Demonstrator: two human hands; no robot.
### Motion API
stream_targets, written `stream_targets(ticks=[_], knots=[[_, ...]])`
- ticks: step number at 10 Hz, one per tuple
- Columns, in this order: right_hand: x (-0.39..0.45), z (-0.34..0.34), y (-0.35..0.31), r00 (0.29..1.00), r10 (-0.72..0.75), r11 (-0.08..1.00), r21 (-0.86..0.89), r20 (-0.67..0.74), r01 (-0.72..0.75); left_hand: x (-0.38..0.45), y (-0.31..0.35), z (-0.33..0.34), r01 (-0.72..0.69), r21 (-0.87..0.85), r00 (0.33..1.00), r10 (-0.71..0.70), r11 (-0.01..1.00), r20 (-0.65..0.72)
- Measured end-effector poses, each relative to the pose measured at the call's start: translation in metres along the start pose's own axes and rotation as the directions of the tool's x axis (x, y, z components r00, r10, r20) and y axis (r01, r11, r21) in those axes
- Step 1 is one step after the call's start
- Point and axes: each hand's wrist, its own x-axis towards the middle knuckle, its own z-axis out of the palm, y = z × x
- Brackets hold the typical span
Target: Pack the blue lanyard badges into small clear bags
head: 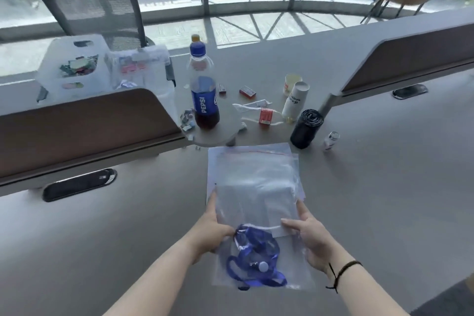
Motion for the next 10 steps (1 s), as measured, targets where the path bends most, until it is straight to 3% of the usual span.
stream_targets(ticks=[2,3,4,5,8,10], knots=[[0.036,-0.024,0.049,0.994,0.092,0.983,-0.152,-0.051,-0.099,0.024,-0.059,0.047,0.134,-0.031,0.987,-0.136,0.990,-0.087],[0.033,-0.029,0.052,0.985,0.057,0.966,-0.238,-0.162,-0.095,0.025,-0.075,0.058,0.161,0.000,0.971,-0.158,0.987,-0.181],[0.030,-0.035,0.052,0.974,0.011,0.954,-0.290,-0.226,-0.079,0.022,-0.074,0.067,0.176,0.136,0.955,-0.135,0.975,-0.264],[0.027,-0.037,0.051,0.970,-0.021,0.939,-0.338,-0.243,-0.064,0.016,-0.066,0.072,0.204,0.225,0.951,-0.138,0.953,-0.278],[0.006,-0.034,0.054,0.977,-0.008,0.900,-0.428,-0.211,-0.085,0.008,-0.068,0.074,0.277,0.197,0.930,-0.211,0.940,-0.301],[-0.017,-0.031,0.046,0.973,-0.035,0.903,-0.424,-0.227,-0.066,-0.014,-0.054,0.075,0.177,0.315,0.948,-0.076,0.932,-0.308]])
